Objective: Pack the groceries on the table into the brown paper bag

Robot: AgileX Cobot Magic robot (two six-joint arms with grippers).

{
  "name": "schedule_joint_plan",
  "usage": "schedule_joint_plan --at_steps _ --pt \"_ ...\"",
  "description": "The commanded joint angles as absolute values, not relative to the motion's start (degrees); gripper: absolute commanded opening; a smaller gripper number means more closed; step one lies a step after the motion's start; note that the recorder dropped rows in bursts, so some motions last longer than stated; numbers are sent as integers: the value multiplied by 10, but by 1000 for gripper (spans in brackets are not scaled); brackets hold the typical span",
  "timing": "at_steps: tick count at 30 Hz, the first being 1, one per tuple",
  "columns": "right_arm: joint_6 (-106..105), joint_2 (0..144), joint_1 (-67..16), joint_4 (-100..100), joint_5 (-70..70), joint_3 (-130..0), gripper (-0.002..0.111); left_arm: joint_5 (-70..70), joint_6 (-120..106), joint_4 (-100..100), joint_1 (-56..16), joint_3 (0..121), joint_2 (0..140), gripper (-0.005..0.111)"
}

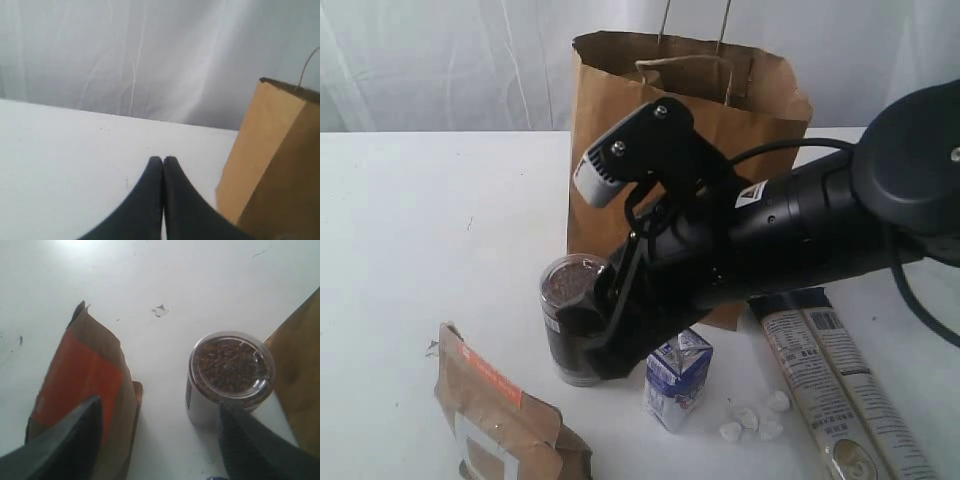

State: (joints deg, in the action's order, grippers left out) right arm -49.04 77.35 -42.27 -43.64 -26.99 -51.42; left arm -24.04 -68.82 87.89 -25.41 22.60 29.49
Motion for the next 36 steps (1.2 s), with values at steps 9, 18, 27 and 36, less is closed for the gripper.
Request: schedule_joint_plan --at_steps 9,18,27,36 --pt "-488 774 -424 -439 -282 -516 61 27 -395 496 -253 198 293 0" --pt "-486 774 -424 -439 -271 -516 61 -156 -561 617 -253 221 293 0" --pt "-471 774 -424 -441 -408 -516 61 -487 -1214 927 -253 305 245 0" --pt "-471 774 -424 -441 -347 -516 61 -602 -1214 999 -253 331 0 0"
